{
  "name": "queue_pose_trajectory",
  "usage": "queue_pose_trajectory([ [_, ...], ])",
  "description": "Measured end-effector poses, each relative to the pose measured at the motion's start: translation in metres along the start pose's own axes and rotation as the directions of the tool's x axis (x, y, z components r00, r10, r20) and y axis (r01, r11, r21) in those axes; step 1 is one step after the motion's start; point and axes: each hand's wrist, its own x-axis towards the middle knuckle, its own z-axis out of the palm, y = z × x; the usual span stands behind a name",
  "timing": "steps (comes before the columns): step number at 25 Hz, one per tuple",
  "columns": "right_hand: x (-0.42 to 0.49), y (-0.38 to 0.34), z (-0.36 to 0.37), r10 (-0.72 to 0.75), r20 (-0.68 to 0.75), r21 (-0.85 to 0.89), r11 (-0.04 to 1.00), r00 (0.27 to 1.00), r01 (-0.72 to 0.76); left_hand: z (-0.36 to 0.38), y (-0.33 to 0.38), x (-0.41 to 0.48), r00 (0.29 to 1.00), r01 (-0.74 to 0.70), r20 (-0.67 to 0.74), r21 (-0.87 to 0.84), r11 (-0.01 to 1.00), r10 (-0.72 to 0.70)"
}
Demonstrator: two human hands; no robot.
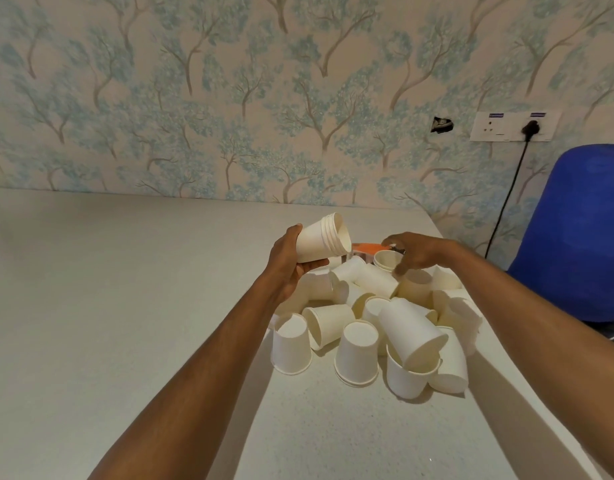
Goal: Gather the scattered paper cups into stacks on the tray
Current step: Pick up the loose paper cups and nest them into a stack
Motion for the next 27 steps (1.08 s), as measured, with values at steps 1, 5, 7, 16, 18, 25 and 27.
queue_pose_trajectory([
  [1,0.006,0.002,0.002,-0.002,0.015,-0.026,1.0,1.0,0.002,-0.002,0.0,0.002,1.0,0.0,-0.003,-0.002,1.0,0.0],
  [5,0.024,0.011,0.011,0.013,0.017,-0.002,1.0,1.0,-0.013,-0.007,-0.003,0.01,1.0,0.001,-0.003,0.009,1.0,-0.001],
  [7,0.028,0.015,0.012,-0.006,-0.002,0.012,1.0,1.0,0.006,-0.007,-0.003,0.012,1.0,0.006,0.008,0.008,1.0,-0.006],
  [16,0.02,0.018,-0.011,-0.016,-0.186,0.092,0.995,0.982,0.034,-0.011,-0.014,0.021,0.999,0.047,-0.002,0.008,0.999,-0.047],
  [18,0.008,0.014,-0.027,-0.038,-0.294,0.125,0.989,0.955,0.077,-0.01,-0.016,0.019,0.999,0.05,-0.004,-0.009,0.999,-0.05],
  [25,-0.048,-0.012,-0.042,-0.083,-0.42,0.611,0.711,0.904,0.349,0.003,-0.012,0.008,1.0,0.019,-0.009,0.009,1.0,-0.019],
  [27,-0.059,-0.018,-0.034,-0.091,-0.401,0.672,0.647,0.912,0.36,0.008,-0.011,0.002,1.0,0.007,-0.001,0.017,1.0,-0.006],
])
